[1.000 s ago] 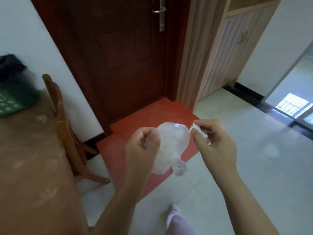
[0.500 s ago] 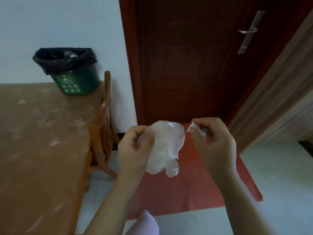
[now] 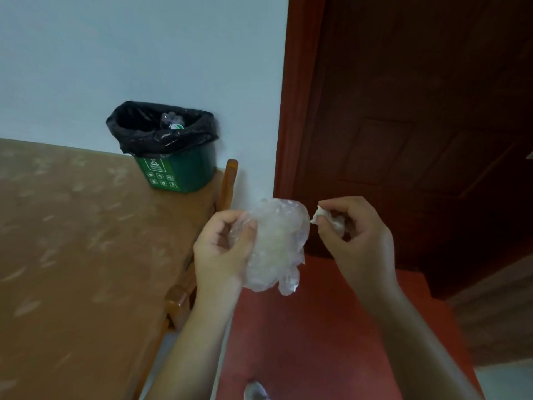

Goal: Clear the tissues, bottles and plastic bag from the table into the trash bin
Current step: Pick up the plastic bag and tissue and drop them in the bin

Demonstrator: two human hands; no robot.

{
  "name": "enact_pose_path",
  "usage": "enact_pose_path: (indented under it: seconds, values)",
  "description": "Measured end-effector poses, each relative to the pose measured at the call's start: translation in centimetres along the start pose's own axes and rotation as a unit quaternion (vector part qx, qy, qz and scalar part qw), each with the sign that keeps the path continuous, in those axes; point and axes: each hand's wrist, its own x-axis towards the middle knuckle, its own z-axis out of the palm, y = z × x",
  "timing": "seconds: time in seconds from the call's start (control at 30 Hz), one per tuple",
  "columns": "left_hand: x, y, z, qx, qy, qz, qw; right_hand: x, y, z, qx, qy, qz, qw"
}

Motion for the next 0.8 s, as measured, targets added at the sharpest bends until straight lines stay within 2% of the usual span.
enact_pose_path:
  seconds: [0.37,0.8]
  values:
    - [9.9,-2.5,-0.3,0.026,0.128,-0.027,0.991,11.1,3.3,7.8,0.065,-0.08,-0.031,0.994]
    - [24.0,-3.7,0.4,0.096,0.329,0.012,0.939,27.5,5.9,19.4,0.17,-0.197,-0.129,0.957]
